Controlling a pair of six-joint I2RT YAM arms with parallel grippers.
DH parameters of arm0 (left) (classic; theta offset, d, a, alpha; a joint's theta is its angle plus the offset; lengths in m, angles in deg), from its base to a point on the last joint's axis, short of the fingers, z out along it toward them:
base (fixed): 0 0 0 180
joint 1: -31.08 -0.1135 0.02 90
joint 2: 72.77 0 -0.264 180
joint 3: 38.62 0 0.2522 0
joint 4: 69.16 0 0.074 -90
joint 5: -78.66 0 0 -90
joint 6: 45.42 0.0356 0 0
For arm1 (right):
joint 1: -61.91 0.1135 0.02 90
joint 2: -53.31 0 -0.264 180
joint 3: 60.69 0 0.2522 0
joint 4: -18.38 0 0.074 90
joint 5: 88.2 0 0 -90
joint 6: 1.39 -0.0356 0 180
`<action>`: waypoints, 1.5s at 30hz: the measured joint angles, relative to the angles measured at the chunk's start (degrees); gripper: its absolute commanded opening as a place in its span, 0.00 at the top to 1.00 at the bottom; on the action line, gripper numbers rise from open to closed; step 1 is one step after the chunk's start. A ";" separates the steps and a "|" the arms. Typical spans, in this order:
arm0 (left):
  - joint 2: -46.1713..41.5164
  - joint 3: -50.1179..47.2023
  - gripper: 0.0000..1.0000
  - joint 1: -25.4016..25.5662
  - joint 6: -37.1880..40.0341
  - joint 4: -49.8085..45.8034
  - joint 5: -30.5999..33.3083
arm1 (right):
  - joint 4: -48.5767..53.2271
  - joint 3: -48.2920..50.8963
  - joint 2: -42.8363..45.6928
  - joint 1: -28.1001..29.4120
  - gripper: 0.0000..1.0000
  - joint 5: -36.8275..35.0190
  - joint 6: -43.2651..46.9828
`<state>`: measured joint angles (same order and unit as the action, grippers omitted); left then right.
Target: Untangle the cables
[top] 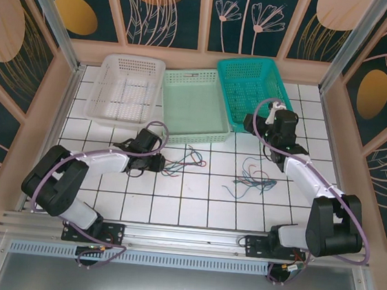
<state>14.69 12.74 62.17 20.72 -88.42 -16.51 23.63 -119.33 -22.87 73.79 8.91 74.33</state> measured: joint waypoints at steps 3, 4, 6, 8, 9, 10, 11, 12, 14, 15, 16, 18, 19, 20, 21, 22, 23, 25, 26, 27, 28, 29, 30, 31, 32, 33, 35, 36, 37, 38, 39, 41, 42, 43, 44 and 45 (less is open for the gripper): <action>-0.02 0.00 0.94 0.00 -0.09 0.98 -0.09 | -0.02 0.00 0.00 0.00 0.29 0.00 0.00; -0.09 0.00 0.95 0.11 0.02 1.27 -0.22 | -0.02 0.00 0.00 0.00 0.29 0.00 -0.02; -0.63 0.00 0.97 0.44 0.37 1.70 -0.35 | -0.02 0.00 0.00 0.02 0.29 0.00 0.00; -1.77 0.00 0.98 1.25 0.96 1.95 -0.37 | -0.02 0.00 0.00 0.02 0.29 0.07 0.00; -2.36 0.00 0.98 1.75 1.31 2.08 -0.37 | -0.02 0.00 0.00 0.02 0.29 0.20 0.00; -2.97 0.00 0.98 2.34 1.73 2.27 -0.39 | -0.02 0.00 0.00 0.02 0.29 0.50 0.00; -3.52 0.00 0.98 2.99 2.19 2.47 -0.39 | -0.07 0.02 0.00 0.02 0.29 0.96 0.00; -3.98 0.00 0.98 3.58 2.67 2.54 -0.39 | -0.09 0.04 0.00 0.02 0.30 1.62 0.02; -4.74 0.00 0.97 4.79 3.52 2.75 -0.31 | -0.28 0.37 0.00 0.11 0.31 3.39 0.02; -5.03 0.00 0.97 5.33 4.00 2.78 -0.31 | -0.28 0.61 0.00 0.13 0.32 4.59 0.09; -5.31 0.00 0.97 5.90 4.48 2.78 -0.17 | -0.26 0.85 0.00 0.24 0.33 6.21 0.20; -5.73 0.00 0.97 6.75 5.42 2.78 0.31 | -0.07 1.27 -0.02 0.55 0.34 9.49 0.37; -5.90 0.00 0.97 7.10 5.86 2.80 0.59 | 0.00 1.46 -0.07 0.94 0.34 11.04 0.39; -6.01 0.02 0.97 7.34 6.34 2.93 0.96 | 0.04 1.75 -0.11 1.53 0.35 12.39 0.42; -6.08 0.07 0.97 7.54 6.78 2.97 1.20 | 0.11 2.14 -0.15 2.27 0.35 13.42 0.39; -6.14 0.11 0.97 7.63 7.26 3.13 1.44 | 0.13 2.78 -0.15 3.23 0.35 14.27 0.39; -6.23 0.22 0.97 7.78 7.80 3.23 1.75 | 0.20 3.56 -0.15 4.42 0.34 15.10 0.39; -6.56 0.55 0.97 7.93 8.90 3.43 2.49 | 0.31 5.09 -0.48 6.86 0.34 16.15 0.42; -6.80 0.72 0.97 8.07 9.42 3.61 2.82 | 0.55 5.75 -0.87 8.22 0.34 16.59 0.44; -6.95 0.96 0.97 8.11 9.97 3.65 3.08 | 0.74 6.10 -1.33 9.25 0.34 16.65 0.44; -7.10 1.27 0.97 8.22 10.51 3.82 3.37 | 1.14 6.32 -1.99 10.38 0.34 16.65 0.44; -7.21 1.60 0.97 8.28 11.06 4.02 3.82 | 1.49 6.36 -2.89 11.47 0.33 16.68 0.42; -7.34 1.86 0.97 8.37 11.52 4.24 4.07 | 1.57 6.36 -3.63 12.20 0.33 16.68 0.42; -7.50 2.10 0.97 8.37 11.96 4.55 4.28 | 1.60 6.36 -4.52 13.14 0.33 16.72 0.39; -7.58 2.34 0.97 8.41 12.41 4.92 4.42 | 1.66 6.36 -5.29 13.94 0.32 16.76 0.39; -7.58 2.54 0.97 8.46 12.83 5.31 4.59 | 1.68 6.36 -5.86 14.67 0.32 16.79 0.31; -7.58 2.86 0.97 8.74 13.68 5.73 4.90 | 1.68 6.12 -7.13 16.63 0.32 16.79 0.04; -7.58 3.02 0.97 9.03 14.19 5.73 5.20 | 1.68 5.86 -7.72 17.53 0.32 16.87 -0.20; -7.54 3.17 0.97 9.29 14.62 5.73 5.33 | 1.57 5.33 -8.37 18.62 0.32 17.05 -0.68; -7.41 3.34 0.97 9.57 14.93 5.70 5.51 | 1.44 4.72 -9.01 19.52 0.32 17.18 -1.05; -7.15 3.56 0.97 9.88 15.30 5.73 5.73 | 1.40 3.91 -9.73 20.48 0.33 17.31 -1.29; -6.62 3.91 0.98 10.29 15.76 5.73 5.75 | 1.31 2.29 -11.08 22.56 0.33 17.14 -1.31; -6.38 4.09 0.98 10.49 15.91 5.73 5.79 | 1.27 1.66 -11.63 23.78 0.33 16.85 -1.25; -6.25 4.13 0.98 10.51 15.96 5.75 5.81 | 1.22 1.31 -11.89 24.74 0.34 16.57 -1.09; -6.21 4.15 0.99 10.56 15.98 5.75 5.90 | 1.22 1.25 -11.96 25.46 0.34 16.50 -1.07; -6.19 4.15 0.99 10.56 15.98 5.75 5.99 | 1.25 1.25 -11.96 25.99 0.34 16.46 -0.96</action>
<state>8.51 16.89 72.72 36.70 -82.67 -10.52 24.87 -118.09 -34.82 99.78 25.37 73.36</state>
